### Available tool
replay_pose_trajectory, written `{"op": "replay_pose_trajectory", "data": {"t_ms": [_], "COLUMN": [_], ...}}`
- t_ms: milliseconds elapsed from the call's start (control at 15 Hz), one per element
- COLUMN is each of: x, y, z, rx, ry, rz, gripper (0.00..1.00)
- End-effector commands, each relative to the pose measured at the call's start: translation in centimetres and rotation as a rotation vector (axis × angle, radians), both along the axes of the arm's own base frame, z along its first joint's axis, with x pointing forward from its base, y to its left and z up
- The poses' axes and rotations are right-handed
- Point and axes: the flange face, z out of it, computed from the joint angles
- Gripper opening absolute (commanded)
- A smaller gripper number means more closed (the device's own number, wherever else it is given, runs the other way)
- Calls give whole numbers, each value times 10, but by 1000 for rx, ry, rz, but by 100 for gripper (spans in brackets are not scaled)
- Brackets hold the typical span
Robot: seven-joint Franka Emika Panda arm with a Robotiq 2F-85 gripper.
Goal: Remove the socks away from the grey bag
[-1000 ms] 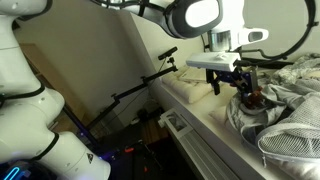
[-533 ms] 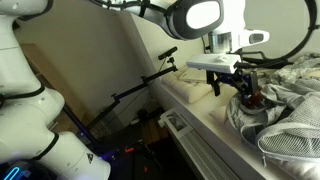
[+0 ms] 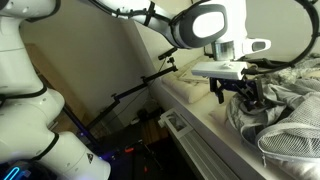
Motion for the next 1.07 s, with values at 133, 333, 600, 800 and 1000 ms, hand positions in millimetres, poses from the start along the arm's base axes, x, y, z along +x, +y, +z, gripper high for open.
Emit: {"op": "replay_pose_trajectory", "data": {"t_ms": [133,333,600,800,1000], "x": [26,34,43,48,53], "y": [9,9,7,6,6], "z": [-4,-9,-12,-10,-11], "rx": [-64,-56,-77,-143,-169], "ry": [-163,-205,-225,-270,-283], "rz": [141,160,184,216,235], "gripper": [100,100,100,100,100]}}
